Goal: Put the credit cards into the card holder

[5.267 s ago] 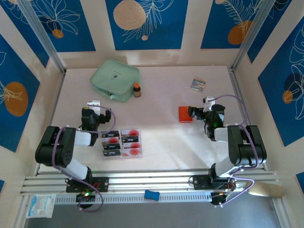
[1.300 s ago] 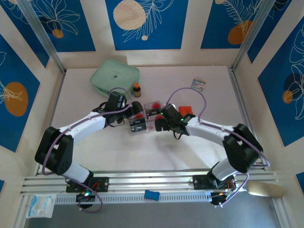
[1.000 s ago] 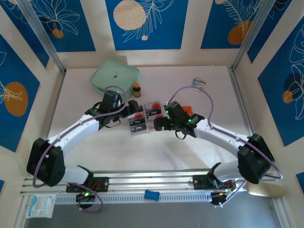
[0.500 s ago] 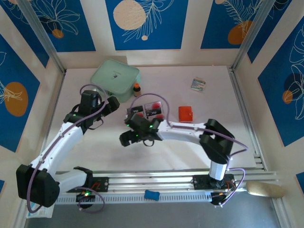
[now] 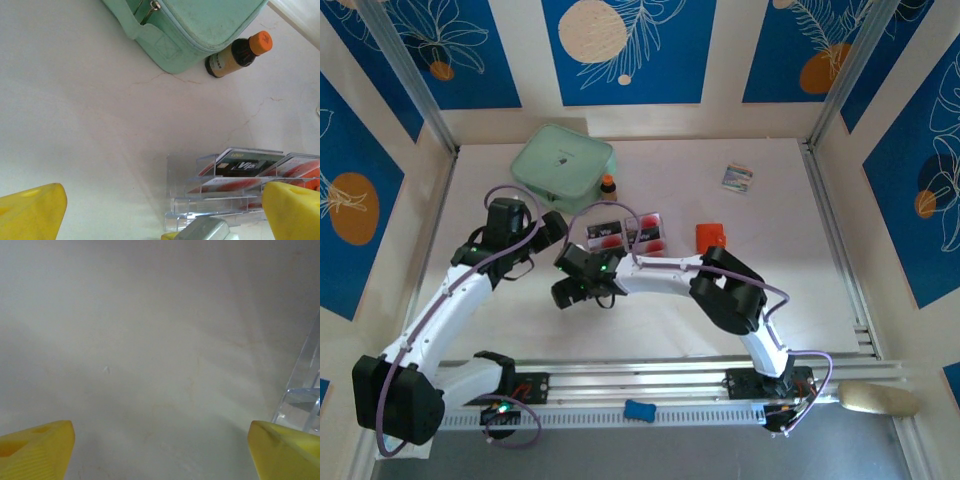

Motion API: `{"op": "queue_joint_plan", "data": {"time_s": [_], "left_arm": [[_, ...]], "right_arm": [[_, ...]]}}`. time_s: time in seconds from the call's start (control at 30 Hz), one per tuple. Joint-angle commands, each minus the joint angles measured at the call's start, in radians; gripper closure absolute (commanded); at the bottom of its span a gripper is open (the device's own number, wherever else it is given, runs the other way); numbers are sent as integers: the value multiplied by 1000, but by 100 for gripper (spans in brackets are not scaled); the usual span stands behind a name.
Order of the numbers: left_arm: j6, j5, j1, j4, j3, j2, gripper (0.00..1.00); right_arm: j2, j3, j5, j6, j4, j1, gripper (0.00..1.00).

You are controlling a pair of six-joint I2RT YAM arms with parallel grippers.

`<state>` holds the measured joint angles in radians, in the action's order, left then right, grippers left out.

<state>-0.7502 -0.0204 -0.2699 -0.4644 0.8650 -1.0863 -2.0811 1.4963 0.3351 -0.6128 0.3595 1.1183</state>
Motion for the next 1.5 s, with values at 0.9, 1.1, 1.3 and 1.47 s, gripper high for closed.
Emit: {"op": "queue_joint_plan", "data": {"time_s": [0.9, 1.1, 1.3, 1.47], "left_arm": [[-12, 48, 12, 42, -104, 46, 0], [-13, 84, 12, 40, -106, 77, 0], [-29, 145, 11, 42, -114, 89, 0], [-56, 205, 11, 77, -137, 86, 0]], "right_arm": [[345, -235, -141, 24, -17, -320, 11], [653, -560, -257, -163, -71, -553, 11], [897, -792, -369, -233, -77, -823, 11], [981, -904, -470, -268, -82, -1021, 21]]}}
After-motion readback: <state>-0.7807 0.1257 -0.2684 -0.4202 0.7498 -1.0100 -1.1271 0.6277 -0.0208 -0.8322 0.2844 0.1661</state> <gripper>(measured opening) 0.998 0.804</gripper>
